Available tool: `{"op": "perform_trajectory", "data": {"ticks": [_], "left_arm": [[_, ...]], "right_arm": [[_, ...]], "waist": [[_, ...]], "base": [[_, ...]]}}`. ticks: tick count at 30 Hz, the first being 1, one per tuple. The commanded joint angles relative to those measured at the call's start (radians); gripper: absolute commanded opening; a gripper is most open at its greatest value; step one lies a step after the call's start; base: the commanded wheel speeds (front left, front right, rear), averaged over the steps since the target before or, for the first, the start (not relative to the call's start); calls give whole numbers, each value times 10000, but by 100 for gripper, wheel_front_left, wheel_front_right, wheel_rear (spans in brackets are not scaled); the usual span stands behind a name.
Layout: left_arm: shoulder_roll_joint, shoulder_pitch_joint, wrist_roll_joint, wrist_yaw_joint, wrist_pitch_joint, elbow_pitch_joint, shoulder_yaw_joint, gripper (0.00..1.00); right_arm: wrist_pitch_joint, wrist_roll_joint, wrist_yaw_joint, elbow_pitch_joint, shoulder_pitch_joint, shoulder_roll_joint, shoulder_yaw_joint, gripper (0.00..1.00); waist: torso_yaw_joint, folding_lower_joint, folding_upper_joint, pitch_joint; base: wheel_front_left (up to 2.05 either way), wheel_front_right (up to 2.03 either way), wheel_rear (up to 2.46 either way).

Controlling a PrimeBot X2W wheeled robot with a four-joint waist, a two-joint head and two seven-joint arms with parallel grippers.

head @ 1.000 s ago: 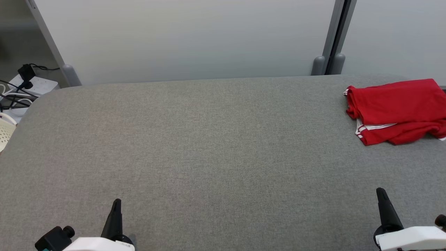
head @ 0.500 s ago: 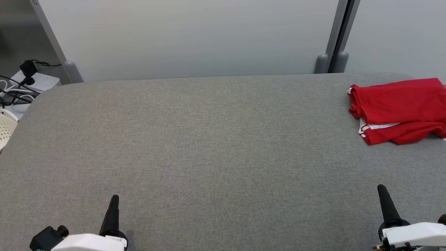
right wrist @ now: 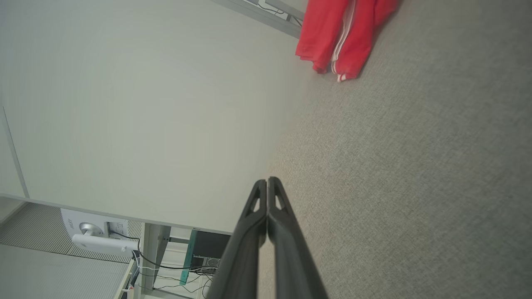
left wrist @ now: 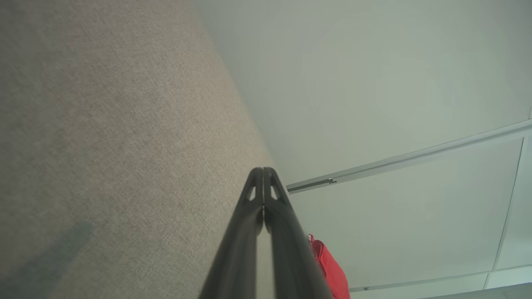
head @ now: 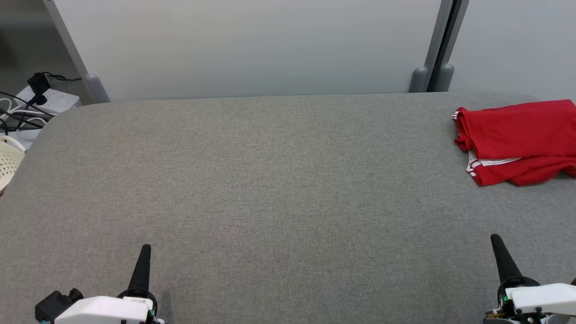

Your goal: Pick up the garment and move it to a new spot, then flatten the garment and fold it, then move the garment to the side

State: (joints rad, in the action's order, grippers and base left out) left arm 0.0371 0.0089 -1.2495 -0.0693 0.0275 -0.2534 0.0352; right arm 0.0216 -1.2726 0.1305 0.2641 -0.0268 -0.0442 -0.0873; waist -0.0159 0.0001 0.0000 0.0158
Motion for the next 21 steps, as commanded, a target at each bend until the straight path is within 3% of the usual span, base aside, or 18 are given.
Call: {"op": "perform_trajectory", "data": {"ticks": [1, 21], "left_arm": [[108, -683, -449, -153, 86, 208, 338, 0], [125, -1036, -2724, -487, 646, 114, 664, 0]], "right_arm": [[140, -433, 2, -249, -484, -113, 95, 0], [692, -2565, 2, -210, -720, -90, -152, 0]], "waist": [[14, -1, 0, -15], [119, -1, 0, -141]], "base": [[0, 0, 0], [0, 0, 0]]}}
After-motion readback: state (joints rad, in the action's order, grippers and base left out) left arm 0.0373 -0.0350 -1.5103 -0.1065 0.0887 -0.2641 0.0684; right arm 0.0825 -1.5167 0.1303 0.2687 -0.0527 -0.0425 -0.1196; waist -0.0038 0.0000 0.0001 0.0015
